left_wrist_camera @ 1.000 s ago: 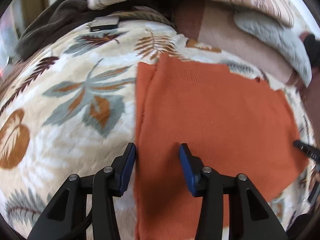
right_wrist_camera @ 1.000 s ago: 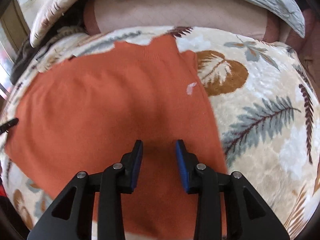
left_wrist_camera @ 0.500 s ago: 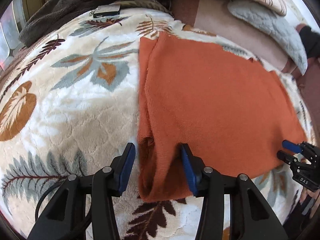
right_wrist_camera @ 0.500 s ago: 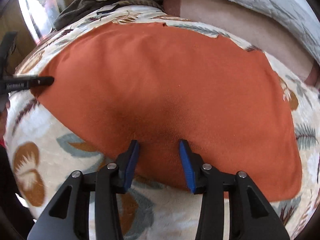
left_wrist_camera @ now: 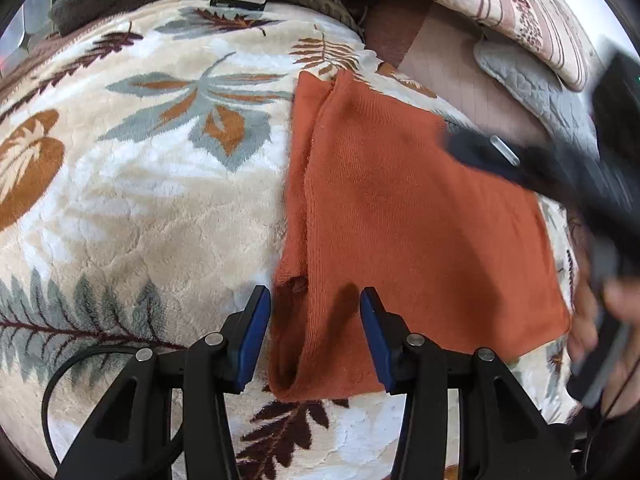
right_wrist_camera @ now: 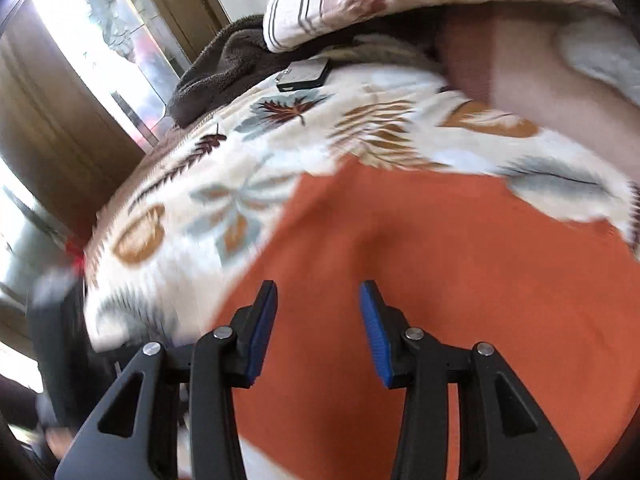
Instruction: Fold small clothes
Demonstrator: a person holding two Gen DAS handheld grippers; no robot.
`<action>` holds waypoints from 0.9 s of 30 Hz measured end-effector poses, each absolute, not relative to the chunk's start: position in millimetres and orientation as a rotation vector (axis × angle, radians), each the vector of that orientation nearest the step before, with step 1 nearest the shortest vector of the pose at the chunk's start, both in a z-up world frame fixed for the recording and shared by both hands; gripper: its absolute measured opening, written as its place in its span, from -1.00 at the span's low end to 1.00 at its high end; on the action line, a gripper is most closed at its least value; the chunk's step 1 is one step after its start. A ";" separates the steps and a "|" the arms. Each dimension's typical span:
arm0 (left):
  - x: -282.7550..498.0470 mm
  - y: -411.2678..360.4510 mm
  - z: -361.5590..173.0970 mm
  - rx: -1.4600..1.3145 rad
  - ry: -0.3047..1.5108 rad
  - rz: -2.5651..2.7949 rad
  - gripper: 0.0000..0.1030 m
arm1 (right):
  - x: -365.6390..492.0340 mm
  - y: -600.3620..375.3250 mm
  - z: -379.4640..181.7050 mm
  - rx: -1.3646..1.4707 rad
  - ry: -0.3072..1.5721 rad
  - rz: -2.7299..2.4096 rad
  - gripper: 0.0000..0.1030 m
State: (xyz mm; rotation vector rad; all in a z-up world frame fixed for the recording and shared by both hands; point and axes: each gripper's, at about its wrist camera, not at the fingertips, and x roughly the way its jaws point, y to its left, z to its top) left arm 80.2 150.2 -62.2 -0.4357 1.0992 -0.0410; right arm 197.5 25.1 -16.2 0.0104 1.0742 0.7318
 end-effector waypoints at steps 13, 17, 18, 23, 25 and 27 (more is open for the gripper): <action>86.8 167.5 -68.8 -0.585 1.124 -0.072 -0.17 | 260.5 119.6 -61.3 -0.012 1.218 0.626 0.18; 87.5 168.9 -69.0 -0.586 1.128 -0.073 -0.17 | 259.6 134.6 -63.6 -0.124 1.205 0.552 0.21; 87.7 169.1 -69.1 -0.588 1.128 -0.074 -0.17 | 258.0 138.9 -65.4 -0.165 1.197 0.529 0.20; 90.1 170.7 -70.4 -0.605 1.126 -0.078 -0.17 | 248.2 150.6 -74.0 -0.375 1.114 0.457 -0.17; 91.5 180.0 -71.5 -0.610 1.124 -0.084 -0.17 | 248.5 145.6 -70.4 -0.390 1.099 0.444 -0.42; 90.5 184.7 -71.9 -0.620 1.118 -0.090 -0.17 | 249.8 138.0 -65.2 -0.372 1.092 0.456 -0.64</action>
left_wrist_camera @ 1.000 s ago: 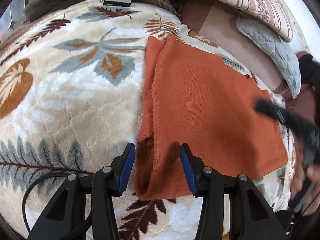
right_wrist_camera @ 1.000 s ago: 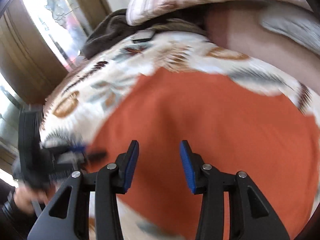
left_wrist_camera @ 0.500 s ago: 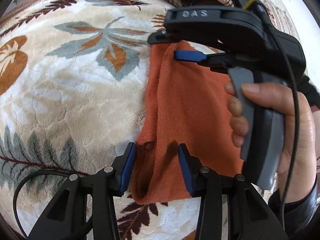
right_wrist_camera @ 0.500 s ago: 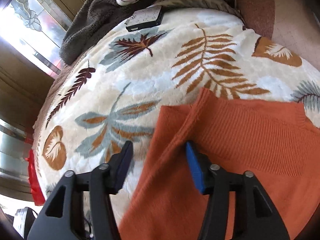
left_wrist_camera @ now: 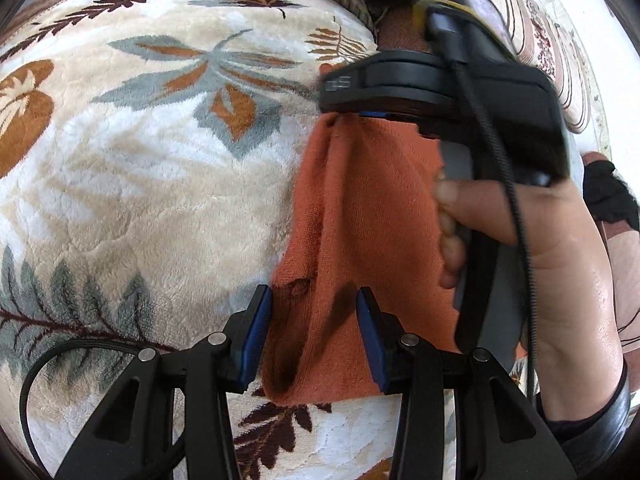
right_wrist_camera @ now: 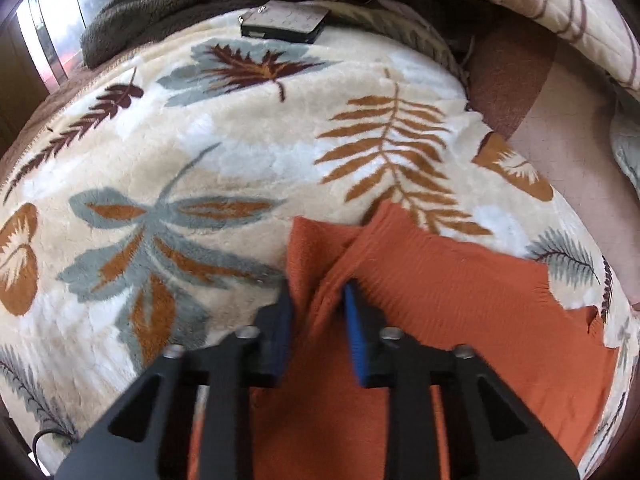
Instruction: Fold small clothes
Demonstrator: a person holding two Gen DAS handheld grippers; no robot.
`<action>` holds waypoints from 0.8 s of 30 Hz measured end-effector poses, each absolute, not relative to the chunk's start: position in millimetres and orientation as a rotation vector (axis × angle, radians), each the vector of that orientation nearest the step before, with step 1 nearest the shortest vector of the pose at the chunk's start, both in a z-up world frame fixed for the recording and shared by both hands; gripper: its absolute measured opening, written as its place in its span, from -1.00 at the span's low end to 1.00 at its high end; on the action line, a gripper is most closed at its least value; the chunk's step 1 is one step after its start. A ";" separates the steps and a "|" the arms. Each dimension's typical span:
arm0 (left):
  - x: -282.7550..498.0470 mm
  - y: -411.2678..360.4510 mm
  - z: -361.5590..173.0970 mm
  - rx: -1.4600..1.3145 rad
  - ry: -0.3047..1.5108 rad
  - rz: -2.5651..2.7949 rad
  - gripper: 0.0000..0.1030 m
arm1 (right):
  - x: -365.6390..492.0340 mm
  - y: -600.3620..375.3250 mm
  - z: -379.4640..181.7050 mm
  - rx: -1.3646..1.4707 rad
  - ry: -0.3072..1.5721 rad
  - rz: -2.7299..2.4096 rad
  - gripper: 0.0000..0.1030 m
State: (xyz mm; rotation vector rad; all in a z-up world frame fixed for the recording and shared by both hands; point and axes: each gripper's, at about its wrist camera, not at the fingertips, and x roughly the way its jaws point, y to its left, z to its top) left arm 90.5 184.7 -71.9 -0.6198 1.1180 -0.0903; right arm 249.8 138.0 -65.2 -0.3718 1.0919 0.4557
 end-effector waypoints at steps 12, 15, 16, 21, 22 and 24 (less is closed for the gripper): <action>86.8 195.1 -66.4 -0.530 1.071 -0.081 -0.17 | 246.1 113.8 -37.8 -0.263 1.049 0.508 -0.72; 88.9 191.5 -64.4 -0.501 1.070 -0.072 -0.17 | 243.8 110.4 -32.9 -0.250 1.039 0.513 -0.73; 89.5 188.0 -63.6 -0.498 1.070 -0.072 -0.17 | 243.6 107.8 -31.2 -0.240 1.039 0.516 -0.73; 97.3 177.2 -65.5 -0.432 1.089 -0.095 -0.05 | 244.2 100.8 -28.7 -0.223 1.036 0.524 -0.73; 99.2 174.5 -67.5 -0.433 1.096 -0.105 -0.04 | 244.5 99.7 -28.0 -0.217 1.035 0.525 -0.73; 100.7 170.2 -67.6 -0.422 1.091 -0.118 -0.05 | 244.9 97.4 -26.1 -0.202 1.034 0.529 -0.73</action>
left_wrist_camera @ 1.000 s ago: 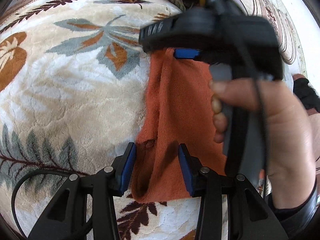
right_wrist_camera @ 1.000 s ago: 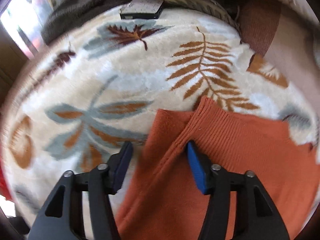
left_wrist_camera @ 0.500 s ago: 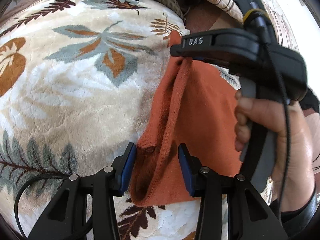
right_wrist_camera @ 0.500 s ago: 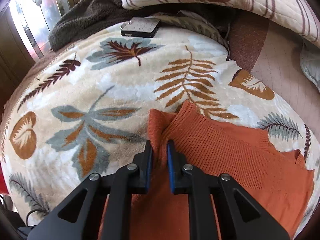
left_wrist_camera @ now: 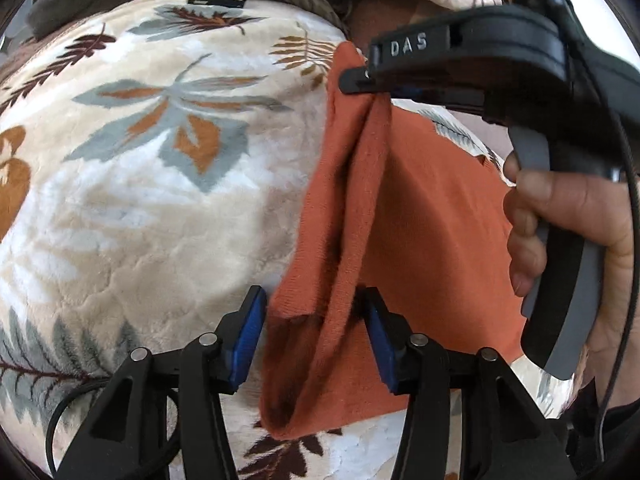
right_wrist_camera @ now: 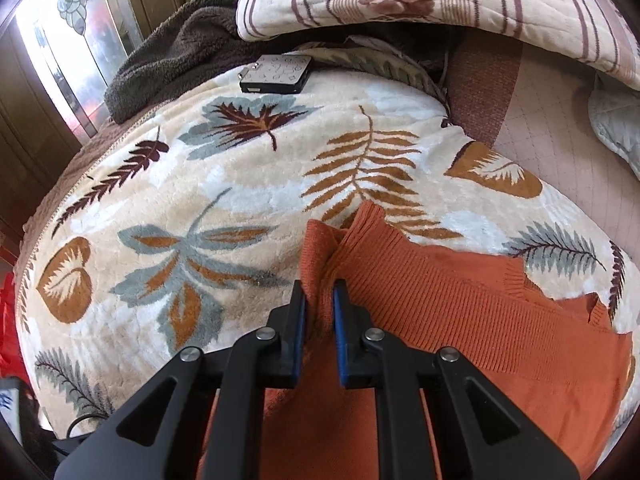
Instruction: Fold small clothes
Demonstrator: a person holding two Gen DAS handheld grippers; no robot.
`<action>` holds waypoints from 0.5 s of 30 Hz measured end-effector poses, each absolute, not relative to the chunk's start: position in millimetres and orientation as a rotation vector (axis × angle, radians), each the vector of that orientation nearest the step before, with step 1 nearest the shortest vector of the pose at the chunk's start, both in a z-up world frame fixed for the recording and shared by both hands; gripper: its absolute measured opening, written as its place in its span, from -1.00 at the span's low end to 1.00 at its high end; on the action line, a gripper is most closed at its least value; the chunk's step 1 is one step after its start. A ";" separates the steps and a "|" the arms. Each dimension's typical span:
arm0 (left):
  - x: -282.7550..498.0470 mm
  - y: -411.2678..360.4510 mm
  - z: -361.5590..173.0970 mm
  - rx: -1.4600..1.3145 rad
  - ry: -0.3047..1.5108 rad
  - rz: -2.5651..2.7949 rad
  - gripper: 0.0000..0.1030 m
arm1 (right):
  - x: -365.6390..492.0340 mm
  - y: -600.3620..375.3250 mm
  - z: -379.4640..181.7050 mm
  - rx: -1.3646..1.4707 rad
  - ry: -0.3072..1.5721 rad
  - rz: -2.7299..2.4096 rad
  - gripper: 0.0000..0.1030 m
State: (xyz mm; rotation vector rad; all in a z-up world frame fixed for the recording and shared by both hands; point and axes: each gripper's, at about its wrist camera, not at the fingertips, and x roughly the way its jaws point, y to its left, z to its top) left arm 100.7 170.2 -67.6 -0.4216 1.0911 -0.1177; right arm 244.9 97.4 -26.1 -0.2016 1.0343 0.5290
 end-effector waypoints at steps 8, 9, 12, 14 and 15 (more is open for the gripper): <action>97.9 167.6 -61.8 -0.454 1.053 -0.163 -0.73 | 243.3 85.3 -19.9 -0.168 1.016 0.530 -0.73; 96.4 167.3 -60.4 -0.455 1.050 -0.166 -0.74 | 243.4 82.7 -19.2 -0.161 1.015 0.531 -0.73; 94.5 166.7 -57.1 -0.473 1.038 -0.175 -0.75 | 244.3 75.2 -15.3 -0.139 1.014 0.537 -0.74; 93.0 166.1 -53.1 -0.481 1.018 -0.189 -0.75 | 243.5 69.4 -11.1 -0.132 1.004 0.541 -0.73; 92.1 164.6 -50.1 -0.486 1.007 -0.197 -0.75 | 243.1 65.4 -8.3 -0.127 0.996 0.544 -0.73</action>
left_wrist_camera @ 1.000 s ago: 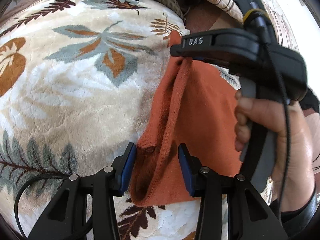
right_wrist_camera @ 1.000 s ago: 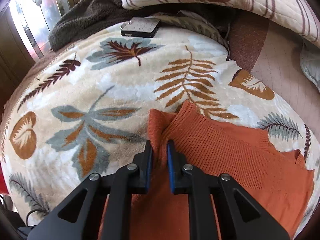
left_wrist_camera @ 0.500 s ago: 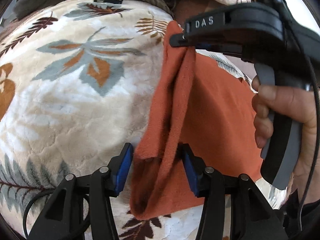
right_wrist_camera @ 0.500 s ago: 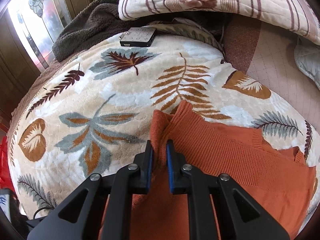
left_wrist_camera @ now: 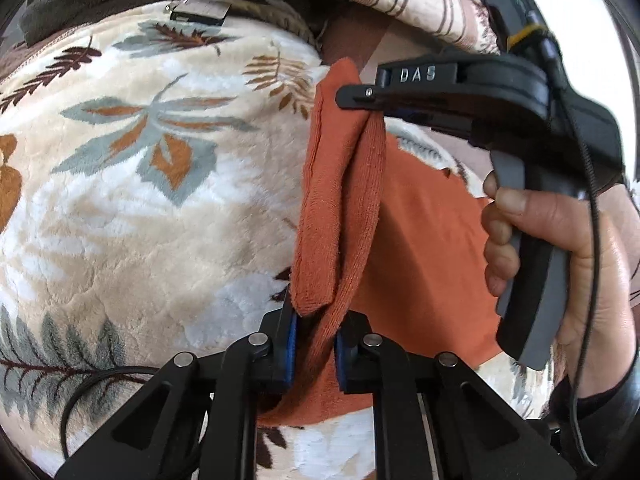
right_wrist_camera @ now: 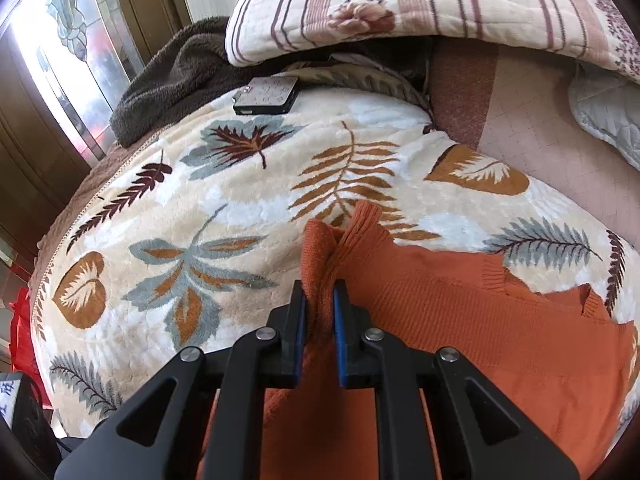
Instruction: Fold small clothes
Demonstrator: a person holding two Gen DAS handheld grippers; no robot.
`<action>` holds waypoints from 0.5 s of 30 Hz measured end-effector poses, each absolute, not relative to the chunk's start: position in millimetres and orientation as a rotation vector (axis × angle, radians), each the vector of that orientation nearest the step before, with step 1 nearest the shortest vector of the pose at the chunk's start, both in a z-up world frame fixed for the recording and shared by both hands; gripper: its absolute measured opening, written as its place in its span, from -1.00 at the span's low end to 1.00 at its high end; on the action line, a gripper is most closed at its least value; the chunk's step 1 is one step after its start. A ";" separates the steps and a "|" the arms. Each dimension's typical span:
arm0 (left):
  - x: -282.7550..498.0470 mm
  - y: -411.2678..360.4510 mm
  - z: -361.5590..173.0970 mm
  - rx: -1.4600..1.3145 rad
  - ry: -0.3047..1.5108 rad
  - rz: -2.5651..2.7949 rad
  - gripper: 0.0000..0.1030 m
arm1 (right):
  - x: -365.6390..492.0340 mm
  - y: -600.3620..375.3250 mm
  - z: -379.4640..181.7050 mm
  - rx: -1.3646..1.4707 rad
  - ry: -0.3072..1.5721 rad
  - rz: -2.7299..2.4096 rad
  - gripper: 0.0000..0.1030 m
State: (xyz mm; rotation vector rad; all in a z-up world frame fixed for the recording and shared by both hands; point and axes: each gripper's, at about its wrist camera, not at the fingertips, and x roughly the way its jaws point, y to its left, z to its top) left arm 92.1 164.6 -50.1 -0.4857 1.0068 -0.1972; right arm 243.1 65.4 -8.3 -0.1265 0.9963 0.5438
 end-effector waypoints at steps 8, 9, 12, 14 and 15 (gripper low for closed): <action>89.4 125.6 -22.7 -0.391 0.947 -0.255 -0.77 | 244.4 25.7 8.2 -0.058 0.958 0.551 -0.74; 89.4 118.3 -20.9 -0.382 0.943 -0.262 -0.77 | 244.4 18.6 10.8 -0.052 0.952 0.549 -0.74; 92.8 100.4 -19.4 -0.398 0.936 -0.286 -0.78 | 245.1 -1.7 16.2 -0.034 0.939 0.543 -0.74; 95.5 87.7 -18.1 -0.410 0.931 -0.310 -0.78 | 246.8 -18.8 19.5 -0.022 0.929 0.531 -0.74; 98.0 79.1 -16.3 -0.411 0.929 -0.325 -0.78 | 248.0 -27.7 20.6 -0.015 0.925 0.527 -0.74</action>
